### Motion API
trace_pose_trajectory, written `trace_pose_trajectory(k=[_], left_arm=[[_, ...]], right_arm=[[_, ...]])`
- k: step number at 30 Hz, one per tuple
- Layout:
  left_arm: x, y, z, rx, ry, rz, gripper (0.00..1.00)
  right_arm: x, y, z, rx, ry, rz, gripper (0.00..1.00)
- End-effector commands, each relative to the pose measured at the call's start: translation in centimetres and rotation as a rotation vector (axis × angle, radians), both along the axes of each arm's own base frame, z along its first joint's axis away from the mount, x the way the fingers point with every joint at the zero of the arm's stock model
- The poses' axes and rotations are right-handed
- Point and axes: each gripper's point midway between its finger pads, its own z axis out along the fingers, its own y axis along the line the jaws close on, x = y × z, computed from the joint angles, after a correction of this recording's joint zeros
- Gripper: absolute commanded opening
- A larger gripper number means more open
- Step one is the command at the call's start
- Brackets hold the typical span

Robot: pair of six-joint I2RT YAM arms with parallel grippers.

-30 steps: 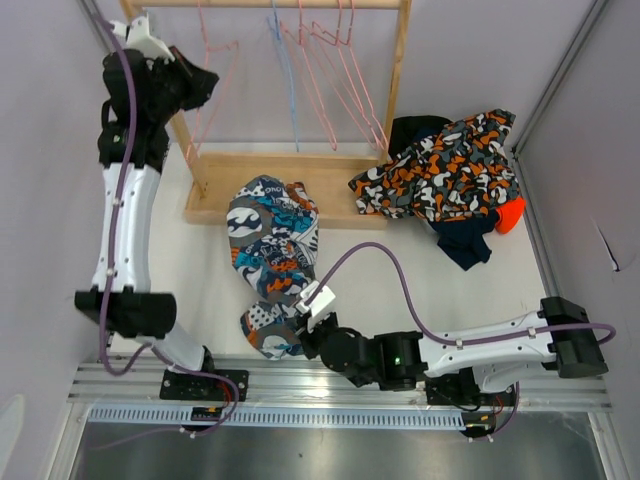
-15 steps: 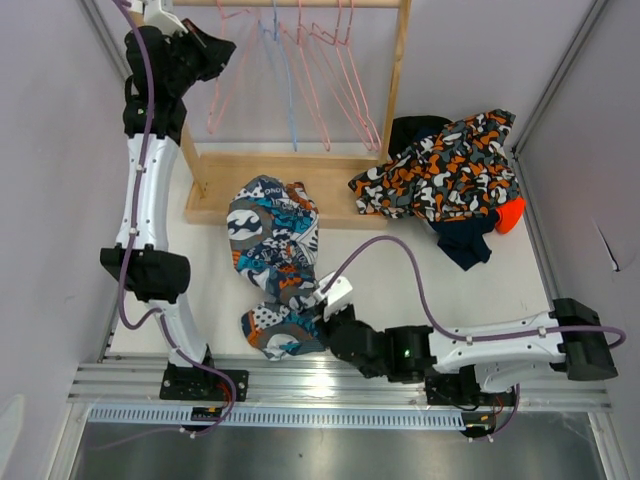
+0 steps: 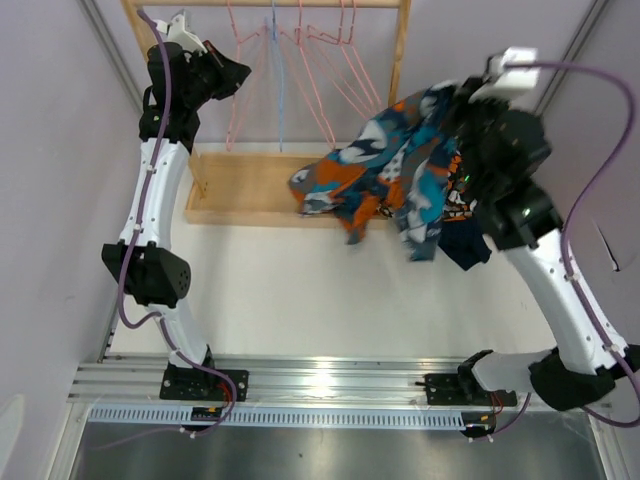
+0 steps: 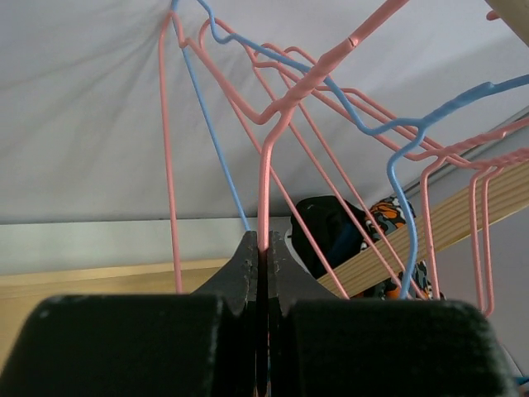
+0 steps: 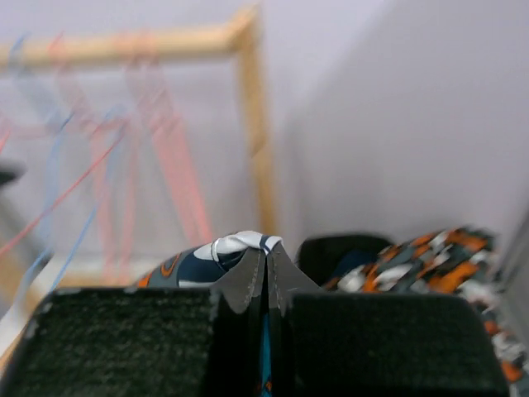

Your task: Remove the shorts from the hanger

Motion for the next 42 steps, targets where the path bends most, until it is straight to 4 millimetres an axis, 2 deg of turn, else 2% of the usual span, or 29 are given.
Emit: trace_pose_trajectory(k=[1,2,3,4,5,6,7,8,9,10,11,13,15,16,18,19,21,23,24,26,27,29,31,32,33,34,36,37,42], left_arm=[[-1.7,0.1,1.2,0.018,-0.016,-0.01,0.0],[-1.6,0.0,0.6,0.018,-0.007,-0.017,0.0],[-1.6,-0.1,0.5,0.015,-0.005,-0.022,0.0],[-1.7,-0.1,0.5,0.012,-0.003,-0.022,0.0],[-1.6,-0.1,-0.3,0.01,0.013,-0.023,0.0],[-1.7,-0.2,0.1,0.008,-0.001,-0.026,0.0],[-1.7,-0.2,0.1,0.006,-0.005,-0.031,0.0],[-1.6,-0.3,0.1,0.006,-0.007,-0.032,0.0],[-1.6,-0.3,0.2,0.006,-0.008,-0.032,0.0],[-1.6,-0.3,0.2,0.007,-0.011,-0.034,0.0],[-1.5,-0.2,0.3,0.007,-0.014,-0.034,0.0],[-1.2,-0.2,0.1,0.003,-0.004,-0.035,0.0],[-1.2,-0.3,0.1,-0.001,-0.003,-0.044,0.0],[-1.2,-0.4,0.1,-0.002,-0.004,-0.046,0.0],[-1.1,-0.4,0.0,0.001,-0.002,-0.051,0.0],[-1.1,-0.4,-0.2,0.007,0.002,-0.048,0.0],[-1.0,-0.2,-0.6,0.014,0.011,-0.041,0.0],[-1.1,-0.1,-0.4,0.014,0.006,-0.037,0.0],[-1.0,-0.1,-0.3,0.014,0.003,-0.034,0.0],[-0.9,0.0,-0.5,0.015,0.006,-0.031,0.0],[-0.7,0.0,-0.8,0.015,0.014,-0.027,0.0],[-0.8,0.0,-1.0,0.016,0.023,-0.027,0.0],[-0.7,0.0,-1.2,0.019,0.028,-0.027,0.0],[-0.7,0.1,-1.4,0.021,0.032,-0.023,0.0],[-0.8,0.2,-1.4,0.023,0.034,-0.021,0.0],[-0.7,0.2,-1.5,0.023,0.037,-0.02,0.0],[-0.8,0.1,-1.5,0.027,0.039,-0.021,0.0],[-0.9,0.1,-1.4,0.027,0.037,-0.021,0.0],[-0.9,0.1,-1.5,0.029,0.04,-0.019,0.0]], right_arm=[[2.6,-2.4,5.0,0.004,-0.067,0.018,0.0],[5.4,-2.8,4.1,-0.015,-0.039,-0.003,0.0],[6.5,-3.2,4.4,-0.014,-0.04,-0.018,0.0],[6.6,-3.9,7.0,0.009,-0.093,-0.032,0.0],[7.6,-4.1,7.2,0.005,-0.092,-0.044,0.0],[10.7,-4.4,5.7,-0.01,-0.055,-0.07,0.0],[10.7,-5.2,8.1,0.017,-0.11,-0.083,0.0],[11.6,-5.6,8.5,0.024,-0.126,-0.09,0.0],[14.7,-6.2,6.8,0.016,-0.097,-0.111,0.0],[14.6,-6.9,8.8,0.039,-0.152,-0.12,0.0],[15.5,-7.3,9.1,0.045,-0.173,-0.131,0.0],[18.4,-9.1,8.3,0.051,-0.189,-0.18,0.0],[19.7,-10.8,8.9,0.117,-0.249,-0.213,0.0],[20.9,-12.9,8.2,0.14,-0.252,-0.26,0.0],[21.9,-15.0,8.2,0.194,-0.292,-0.29,0.0],[22.9,-16.8,6.9,0.199,-0.28,-0.345,0.0],[24.2,-18.4,5.1,0.216,-0.253,-0.388,0.0],[26.0,-19.7,1.3,0.218,-0.174,-0.425,0.0],[27.7,-19.8,-2.9,0.21,-0.089,-0.432,0.0],[28.5,-19.8,-5.6,0.212,-0.067,-0.439,0.0],[29.5,-19.9,-9.5,0.204,0.006,-0.451,0.0],[30.6,-20.6,-14.5,0.198,0.097,-0.498,0.0],[30.8,-21.4,-19.7,0.21,0.201,-0.557,0.0],[30.5,-21.9,-21.3,0.216,0.227,-0.597,0.0],[29.5,-23.1,-24.1,0.213,0.274,-0.685,0.0],[28.9,-23.9,-25.2,0.253,0.284,-0.737,0.0],[27.2,-28.0,-27.6,0.289,0.328,-0.857,0.0],[26.5,-28.8,-28.5,0.303,0.356,-0.888,0.0],[23.6,-33.6,-28.5,0.337,0.353,-1.044,0.0]])
